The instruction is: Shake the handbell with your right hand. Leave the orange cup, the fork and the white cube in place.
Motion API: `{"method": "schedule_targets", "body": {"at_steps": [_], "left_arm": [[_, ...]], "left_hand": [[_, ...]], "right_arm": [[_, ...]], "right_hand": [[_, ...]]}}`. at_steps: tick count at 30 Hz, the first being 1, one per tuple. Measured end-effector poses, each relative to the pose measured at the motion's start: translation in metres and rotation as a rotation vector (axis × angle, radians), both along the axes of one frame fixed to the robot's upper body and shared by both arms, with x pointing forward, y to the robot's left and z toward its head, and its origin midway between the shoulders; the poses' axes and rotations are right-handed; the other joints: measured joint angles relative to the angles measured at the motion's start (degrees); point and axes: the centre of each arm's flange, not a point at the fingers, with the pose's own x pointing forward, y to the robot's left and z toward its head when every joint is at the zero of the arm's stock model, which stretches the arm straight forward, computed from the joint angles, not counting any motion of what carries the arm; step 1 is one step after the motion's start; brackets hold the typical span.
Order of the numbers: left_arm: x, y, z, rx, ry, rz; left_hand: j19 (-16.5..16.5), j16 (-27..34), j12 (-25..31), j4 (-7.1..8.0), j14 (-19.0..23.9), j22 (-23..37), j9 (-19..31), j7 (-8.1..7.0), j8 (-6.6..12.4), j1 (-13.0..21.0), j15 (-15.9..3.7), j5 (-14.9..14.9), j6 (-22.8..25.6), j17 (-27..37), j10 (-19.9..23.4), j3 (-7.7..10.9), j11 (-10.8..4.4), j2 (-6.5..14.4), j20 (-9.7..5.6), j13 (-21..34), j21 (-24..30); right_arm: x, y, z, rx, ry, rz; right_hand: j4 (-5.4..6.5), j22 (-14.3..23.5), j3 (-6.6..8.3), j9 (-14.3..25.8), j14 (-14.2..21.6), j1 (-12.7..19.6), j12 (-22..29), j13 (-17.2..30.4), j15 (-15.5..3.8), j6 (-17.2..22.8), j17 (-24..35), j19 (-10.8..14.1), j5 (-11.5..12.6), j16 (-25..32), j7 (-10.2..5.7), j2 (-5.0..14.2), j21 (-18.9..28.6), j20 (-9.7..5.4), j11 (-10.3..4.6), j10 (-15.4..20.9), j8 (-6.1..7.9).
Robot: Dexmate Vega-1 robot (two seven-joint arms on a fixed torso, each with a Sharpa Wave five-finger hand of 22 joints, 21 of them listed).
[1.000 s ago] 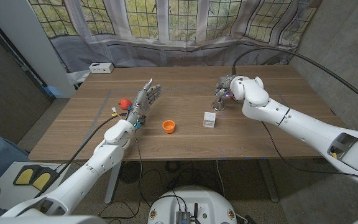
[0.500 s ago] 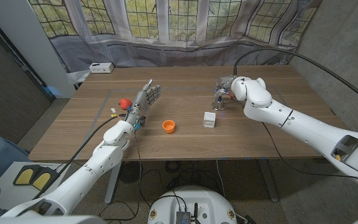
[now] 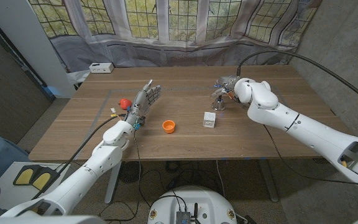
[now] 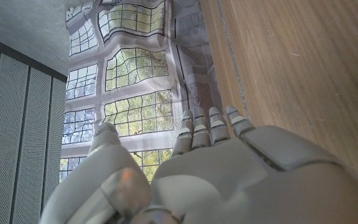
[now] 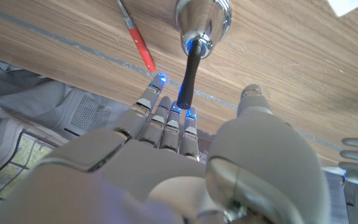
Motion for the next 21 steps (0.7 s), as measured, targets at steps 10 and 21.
{"method": "schedule_targets", "body": {"at_steps": [10, 21], "left_arm": [[-0.001, 0.003, 0.002, 0.004, -0.004, 0.004], [-0.001, 0.003, 0.003, 0.012, 0.0, 0.002]], "left_hand": [[0.0, 0.0, 0.0, 0.0, 0.0, 0.0, 0.0, 0.32, 0.0, 0.0, 0.0, 0.0, 0.3, 0.0, 0.1, 0.0, -0.1, 0.0, 0.0, 0.0, 0.0], [0.1, 0.0, 0.0, 0.0, 0.3, 0.0, 0.0, 0.32, 0.0, 0.0, -0.31, 0.0, 0.3, 0.0, 0.1, -0.01, -0.09, 0.0, -0.08, 0.0, 0.0]], "right_arm": [[-0.005, -0.007, -0.004, 0.177, -0.042, 0.083], [-0.007, -0.017, -0.018, 0.376, -0.083, 0.178]], "right_hand": [[1.15, 0.0, -0.66, -0.3, -4.9, -3.8, 0.7, -0.6, 1.19, 1.6, 0.2, -8.5, -0.3, 0.0, 0.29, 0.03, -2.5, 0.09, 0.62, -0.6, 1.29], [1.15, 0.0, -0.66, -0.3, -6.7, -4.4, 0.4, -0.9, 1.4, -1.1, 0.0, -8.9, -0.5, 0.0, 0.32, 0.39, -2.3, -0.11, 1.44, -3.3, 0.62]]}}
